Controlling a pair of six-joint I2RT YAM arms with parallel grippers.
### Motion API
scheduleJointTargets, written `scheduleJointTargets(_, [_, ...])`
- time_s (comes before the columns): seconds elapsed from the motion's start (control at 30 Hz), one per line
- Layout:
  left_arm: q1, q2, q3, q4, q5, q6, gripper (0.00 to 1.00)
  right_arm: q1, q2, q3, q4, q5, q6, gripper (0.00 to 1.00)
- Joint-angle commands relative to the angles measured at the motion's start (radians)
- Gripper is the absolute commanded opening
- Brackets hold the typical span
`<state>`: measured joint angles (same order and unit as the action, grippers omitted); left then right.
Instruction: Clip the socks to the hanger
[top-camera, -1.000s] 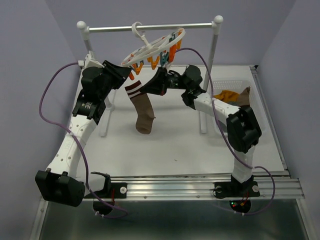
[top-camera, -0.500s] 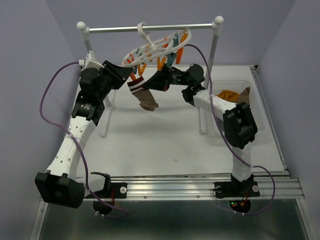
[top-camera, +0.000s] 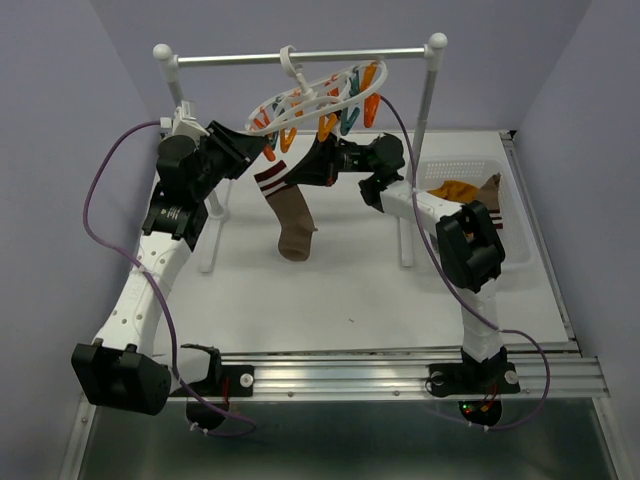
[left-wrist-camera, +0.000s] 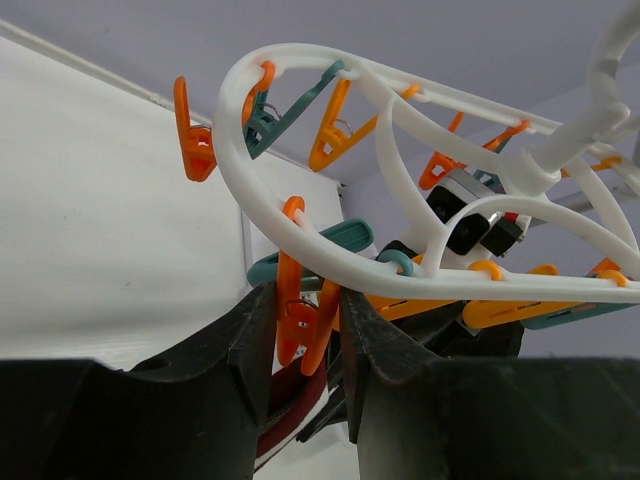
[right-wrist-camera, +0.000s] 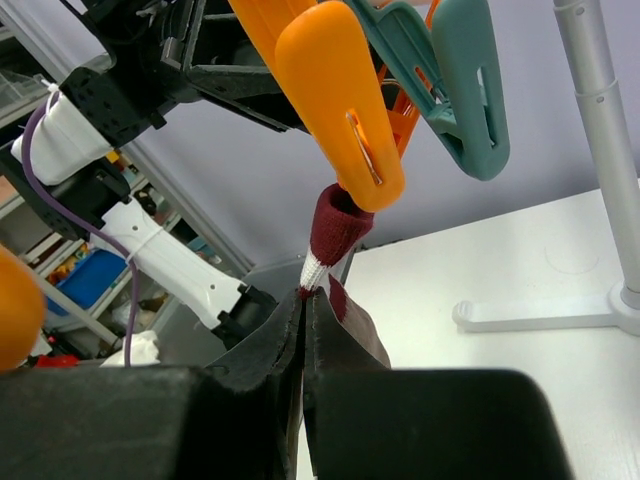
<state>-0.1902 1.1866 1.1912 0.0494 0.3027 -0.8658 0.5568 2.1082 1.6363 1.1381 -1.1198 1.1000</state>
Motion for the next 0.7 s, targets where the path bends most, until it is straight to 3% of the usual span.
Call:
scheduleJointTargets(0.0, [0.012,-0.016,-0.012,0.044,0.035,0.013,0.00,-0.011,-0.008,0.042,0.034,-0.006,-0.035,0.01])
scheduleJointTargets(0.67, [0.034,-0.013,-0.024,0.067,0.115,0.024,0.00,-0.020,0.022,0.134,-0.101,0.071,-0.120,0.01])
